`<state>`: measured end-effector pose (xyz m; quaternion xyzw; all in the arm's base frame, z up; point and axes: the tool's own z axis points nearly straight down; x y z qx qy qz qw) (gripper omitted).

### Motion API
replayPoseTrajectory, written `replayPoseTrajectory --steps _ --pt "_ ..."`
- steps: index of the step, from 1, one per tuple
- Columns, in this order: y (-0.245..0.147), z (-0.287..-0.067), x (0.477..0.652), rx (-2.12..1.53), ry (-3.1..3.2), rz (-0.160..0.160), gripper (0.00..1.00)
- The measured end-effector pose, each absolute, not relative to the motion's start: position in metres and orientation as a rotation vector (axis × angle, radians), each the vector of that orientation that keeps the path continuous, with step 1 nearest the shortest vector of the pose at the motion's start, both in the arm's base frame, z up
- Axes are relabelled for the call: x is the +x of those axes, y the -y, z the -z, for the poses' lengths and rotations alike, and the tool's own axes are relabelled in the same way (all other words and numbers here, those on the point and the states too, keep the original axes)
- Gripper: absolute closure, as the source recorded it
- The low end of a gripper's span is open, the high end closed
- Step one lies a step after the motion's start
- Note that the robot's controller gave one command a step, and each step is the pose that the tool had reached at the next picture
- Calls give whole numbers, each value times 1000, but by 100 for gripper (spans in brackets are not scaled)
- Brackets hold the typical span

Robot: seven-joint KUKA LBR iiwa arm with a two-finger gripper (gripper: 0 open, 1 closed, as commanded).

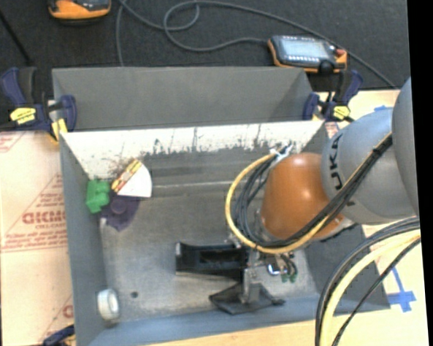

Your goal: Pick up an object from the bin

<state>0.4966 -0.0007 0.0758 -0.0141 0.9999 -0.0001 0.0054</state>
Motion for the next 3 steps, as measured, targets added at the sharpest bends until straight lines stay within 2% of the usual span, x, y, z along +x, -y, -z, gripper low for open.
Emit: replayPoseTrajectory --steps 1,2,3 --pt "-24 -72 500 82 -3141 0 0" --pt "-66 -72 481 -417 -3100 4 100" --pt "-66 -72 481 -414 -3100 3 100"
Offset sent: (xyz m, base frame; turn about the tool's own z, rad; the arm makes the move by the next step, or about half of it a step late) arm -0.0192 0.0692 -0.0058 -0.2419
